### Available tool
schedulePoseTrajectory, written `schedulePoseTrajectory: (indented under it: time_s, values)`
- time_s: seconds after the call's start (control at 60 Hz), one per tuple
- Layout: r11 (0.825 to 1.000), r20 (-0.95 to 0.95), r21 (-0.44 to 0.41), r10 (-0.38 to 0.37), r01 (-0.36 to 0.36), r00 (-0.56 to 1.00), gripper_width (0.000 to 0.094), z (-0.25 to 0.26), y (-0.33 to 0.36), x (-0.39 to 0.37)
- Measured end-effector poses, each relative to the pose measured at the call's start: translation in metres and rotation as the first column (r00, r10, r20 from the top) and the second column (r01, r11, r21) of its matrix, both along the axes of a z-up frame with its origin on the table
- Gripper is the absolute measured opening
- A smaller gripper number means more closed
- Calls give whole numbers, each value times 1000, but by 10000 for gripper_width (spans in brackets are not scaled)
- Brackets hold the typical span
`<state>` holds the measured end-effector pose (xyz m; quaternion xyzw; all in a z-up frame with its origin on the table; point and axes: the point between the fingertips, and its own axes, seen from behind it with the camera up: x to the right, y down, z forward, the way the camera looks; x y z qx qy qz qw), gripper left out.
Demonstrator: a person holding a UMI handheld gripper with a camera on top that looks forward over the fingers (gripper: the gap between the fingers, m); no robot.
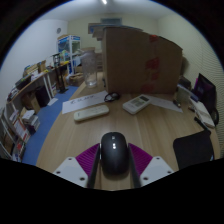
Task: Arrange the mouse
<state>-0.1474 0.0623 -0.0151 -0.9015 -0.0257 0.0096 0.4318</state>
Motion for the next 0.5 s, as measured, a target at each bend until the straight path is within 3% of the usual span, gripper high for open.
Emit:
schedulePoseTrajectory:
  time_s: [0.133, 0.183, 0.267, 0.4, 0.5]
  values:
    - [999, 28, -31, -42, 43, 999, 455, -2, -3, 2]
    - [997, 36, -55, -55, 57, 998, 374, -1, -3, 2]
    - [995, 57, -67, -71, 75, 996, 350, 7, -12, -2]
    - [996, 45, 90, -22, 17, 999, 335, 104, -33, -27]
    - [970, 58, 244, -21, 6, 998, 333, 198, -40, -3]
